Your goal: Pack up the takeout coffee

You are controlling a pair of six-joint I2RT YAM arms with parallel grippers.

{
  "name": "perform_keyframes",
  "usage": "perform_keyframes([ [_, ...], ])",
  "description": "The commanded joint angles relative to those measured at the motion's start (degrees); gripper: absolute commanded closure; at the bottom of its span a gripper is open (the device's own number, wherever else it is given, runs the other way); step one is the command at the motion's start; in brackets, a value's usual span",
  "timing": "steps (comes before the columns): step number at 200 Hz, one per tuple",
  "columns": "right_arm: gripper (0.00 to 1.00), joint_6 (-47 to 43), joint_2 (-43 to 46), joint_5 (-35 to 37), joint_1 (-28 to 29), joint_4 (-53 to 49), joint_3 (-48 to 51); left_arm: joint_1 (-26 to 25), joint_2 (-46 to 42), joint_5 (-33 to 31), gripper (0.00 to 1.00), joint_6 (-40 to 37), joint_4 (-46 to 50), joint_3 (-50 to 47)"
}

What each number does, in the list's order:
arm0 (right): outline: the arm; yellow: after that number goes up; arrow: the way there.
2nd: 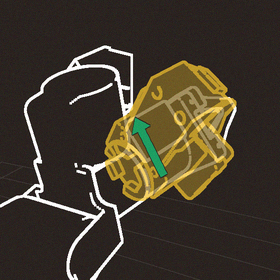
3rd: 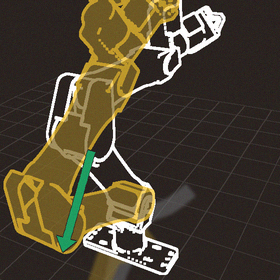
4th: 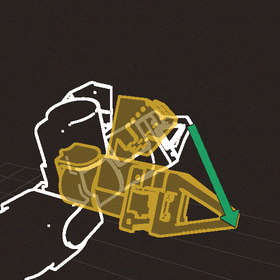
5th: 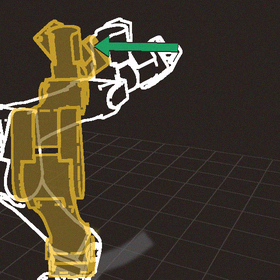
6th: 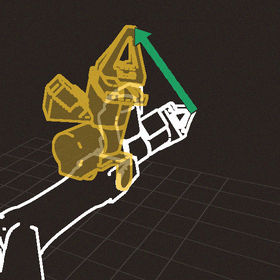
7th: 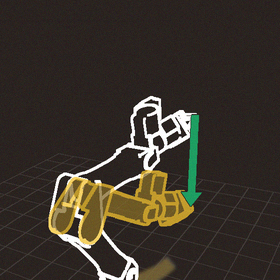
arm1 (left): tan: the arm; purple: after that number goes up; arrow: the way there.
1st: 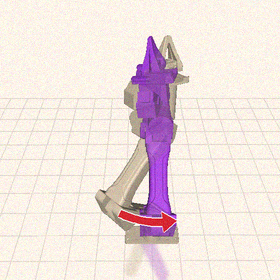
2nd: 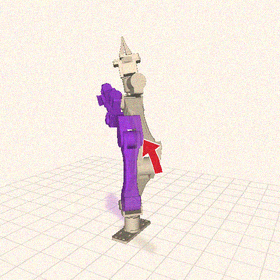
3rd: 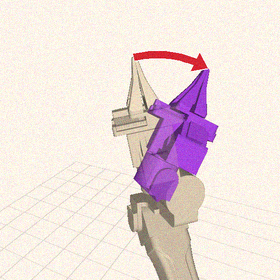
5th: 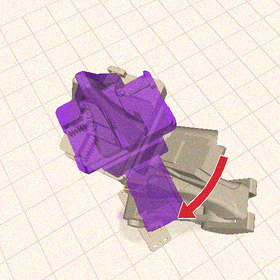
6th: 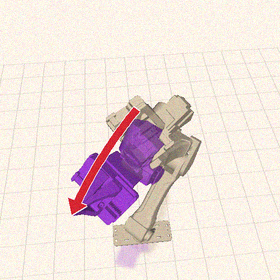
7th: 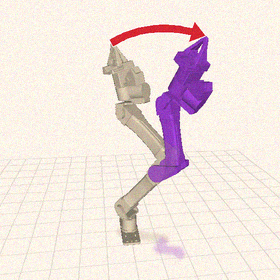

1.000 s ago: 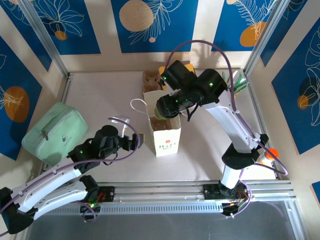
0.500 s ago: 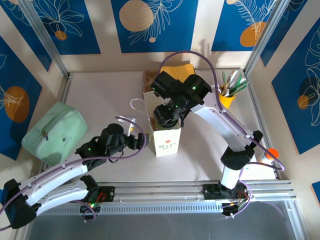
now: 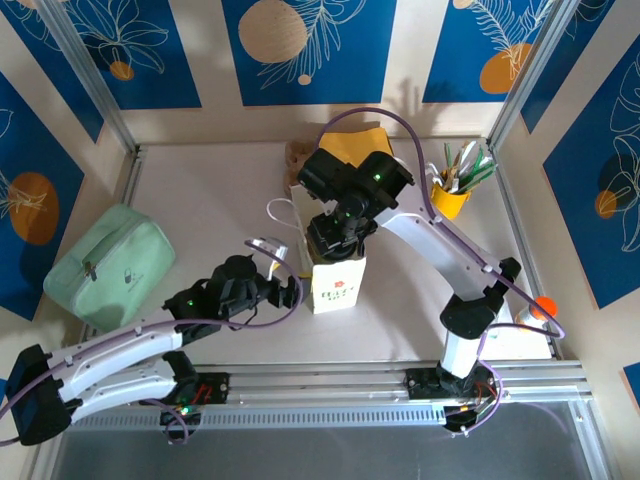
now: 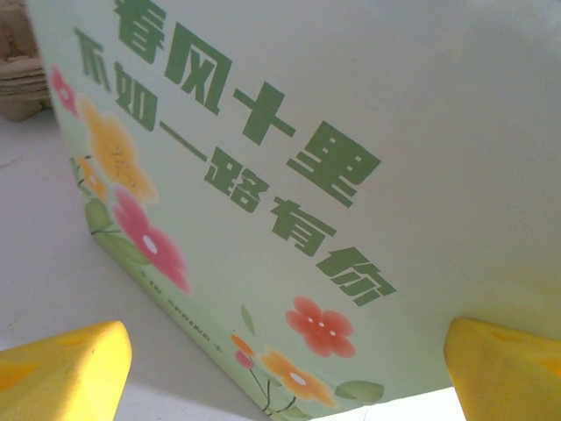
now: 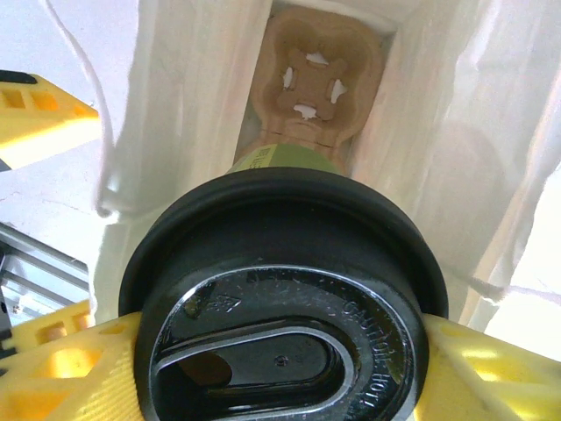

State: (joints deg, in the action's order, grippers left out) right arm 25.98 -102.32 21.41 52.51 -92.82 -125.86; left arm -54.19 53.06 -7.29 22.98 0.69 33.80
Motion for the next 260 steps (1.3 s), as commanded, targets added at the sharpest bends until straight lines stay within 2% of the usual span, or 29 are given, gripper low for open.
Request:
perform_keyframes([
  [1,0.36,0.06,-1.46,-1.87,-0.47,-2.83,0.33,-1.59,1.89,1.09,0.08,-2.06,-2.96,0.78],
  [31,0.36,-0.54,-2.88,-2.78,-0.85,-3.1,-0.37,-2.13,2.43,1.28,0.08,-1.98,-4.22,-0.04],
  [139,0.35,-2.77,-7.42,-3.48,-1.62,-6.05,-7.73,-2.1,-3.57,-2.2,0.05,-3.82,1.77,-1.29],
  [260,0.35,-0.48,-8.55,-3.65,-3.38,-5.33,1.39,-2.1,-5.42,-3.58,0.05,-4.61,3.23,-1.7],
])
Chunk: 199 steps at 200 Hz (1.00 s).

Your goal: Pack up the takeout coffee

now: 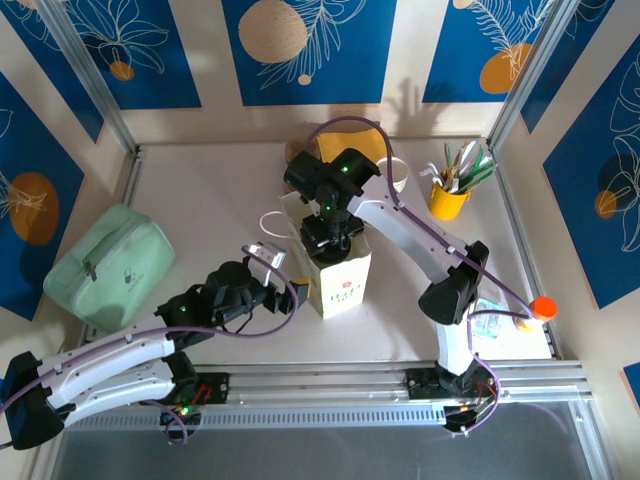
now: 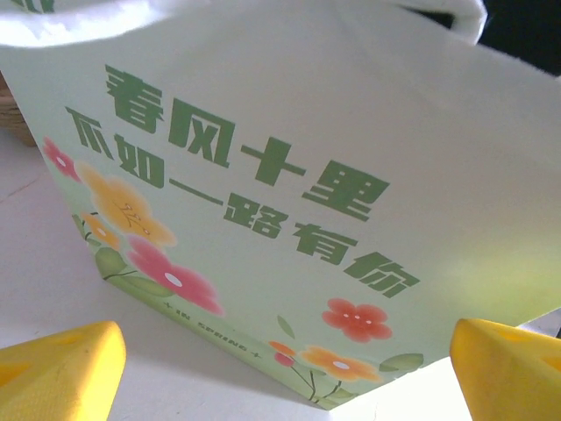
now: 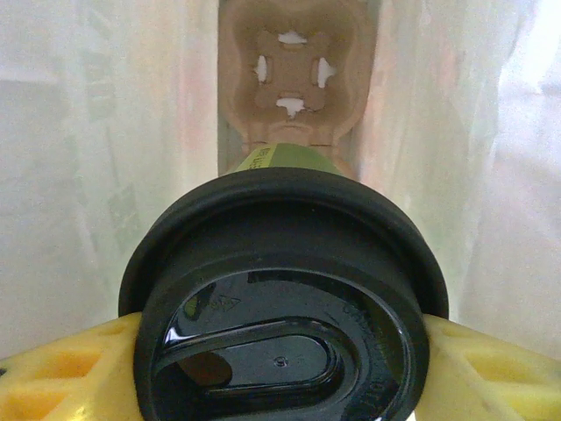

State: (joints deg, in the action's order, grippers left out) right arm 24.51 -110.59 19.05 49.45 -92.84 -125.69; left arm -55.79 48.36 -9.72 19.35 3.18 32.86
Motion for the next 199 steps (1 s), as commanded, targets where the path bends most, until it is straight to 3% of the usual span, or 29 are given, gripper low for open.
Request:
perform_keyframes([
  [1,0.35,0.98,-0.31,-1.34,-0.32,-5.28,1.31,-0.48,-0.72,-1.17,0.05,-0.98,0.71,-0.77],
  [199,0.36,0.45,-2.03,-4.99,-0.18,1.81,8.15,-0.46,-2.74,-2.67,0.04,-0.39,1.6,-2.28],
])
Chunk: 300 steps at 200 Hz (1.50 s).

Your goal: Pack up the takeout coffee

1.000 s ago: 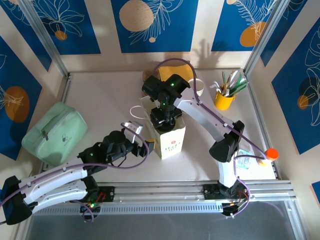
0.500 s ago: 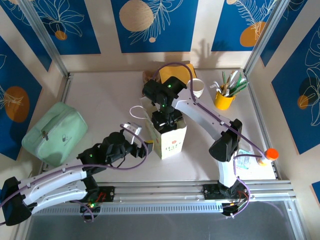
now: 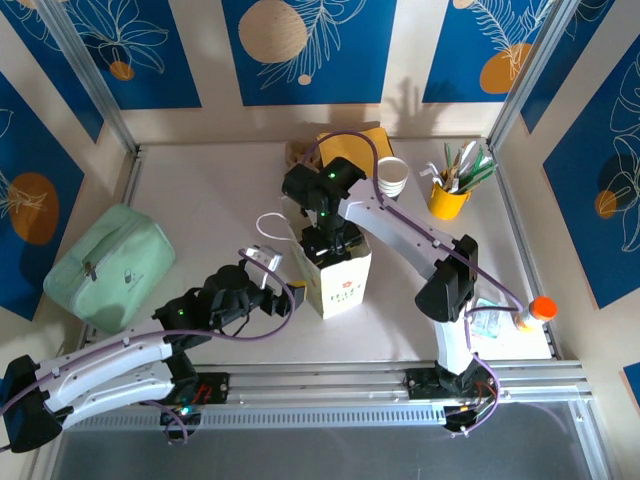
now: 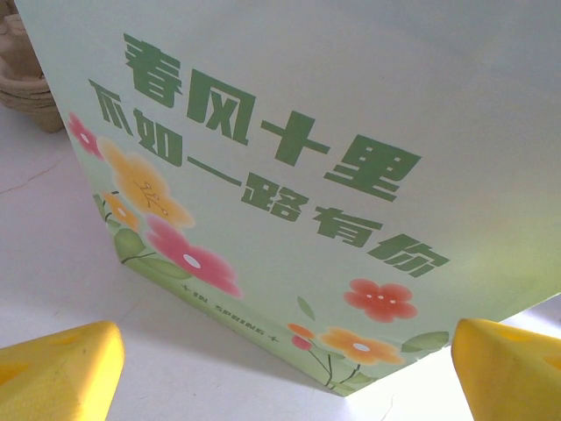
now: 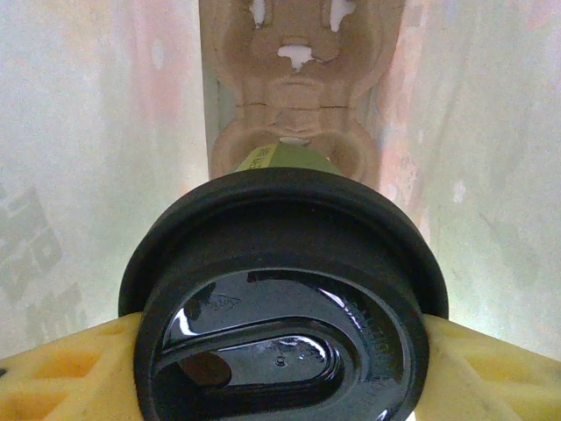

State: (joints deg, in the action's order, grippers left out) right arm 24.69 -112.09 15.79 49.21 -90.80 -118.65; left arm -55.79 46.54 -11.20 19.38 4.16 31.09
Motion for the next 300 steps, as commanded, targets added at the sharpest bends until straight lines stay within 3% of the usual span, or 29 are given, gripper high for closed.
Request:
perform_keyframes([
  [1,0.36,0.27,-0.51,-1.78,0.08,-0.19,1.13,-0.46,-0.93,-1.19,0.04,-0.4,0.64,-0.51],
  [300,0.36,1.94,7.49,0.04,0.89,8.0,12.78,-0.46,0.54,-1.63,0.03,-0.47,0.14,0.18],
])
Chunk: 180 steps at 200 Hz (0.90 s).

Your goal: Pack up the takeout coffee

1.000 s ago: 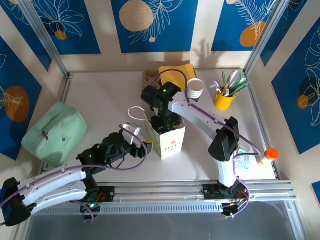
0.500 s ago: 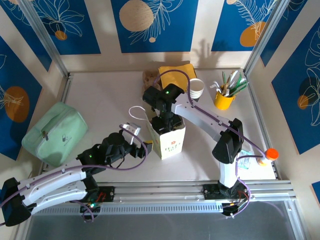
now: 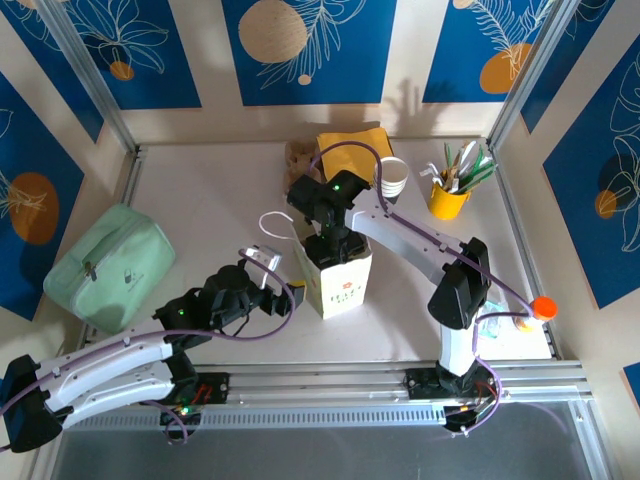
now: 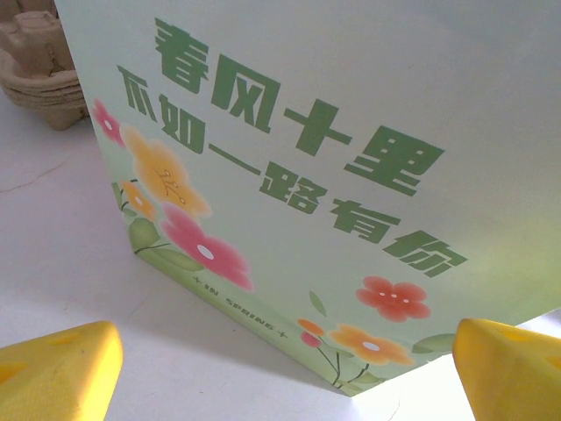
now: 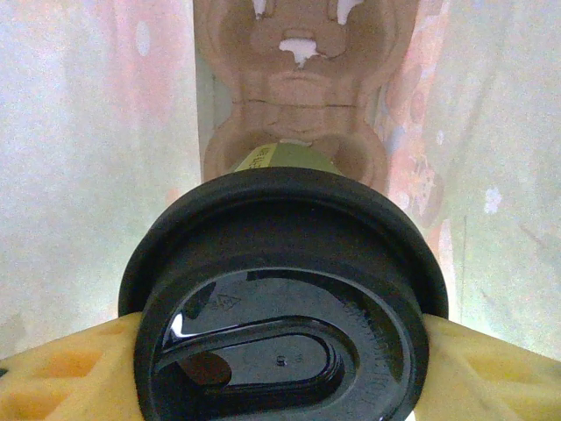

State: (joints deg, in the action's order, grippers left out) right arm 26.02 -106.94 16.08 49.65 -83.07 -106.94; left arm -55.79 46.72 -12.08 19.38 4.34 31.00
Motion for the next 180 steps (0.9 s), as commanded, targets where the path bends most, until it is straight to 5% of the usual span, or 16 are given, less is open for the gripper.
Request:
perform_keyframes([
  [1,0.36,0.65,2.34,-0.25,0.45,0.36,1.09,-0.46,0.38,-0.76,0.03,-0.43,-0.08,0.23],
  [180,0.37,0.71,3.22,-1.23,0.36,2.0,3.3,-0.46,0.83,-0.83,0.03,-0.48,-0.08,1.11],
])
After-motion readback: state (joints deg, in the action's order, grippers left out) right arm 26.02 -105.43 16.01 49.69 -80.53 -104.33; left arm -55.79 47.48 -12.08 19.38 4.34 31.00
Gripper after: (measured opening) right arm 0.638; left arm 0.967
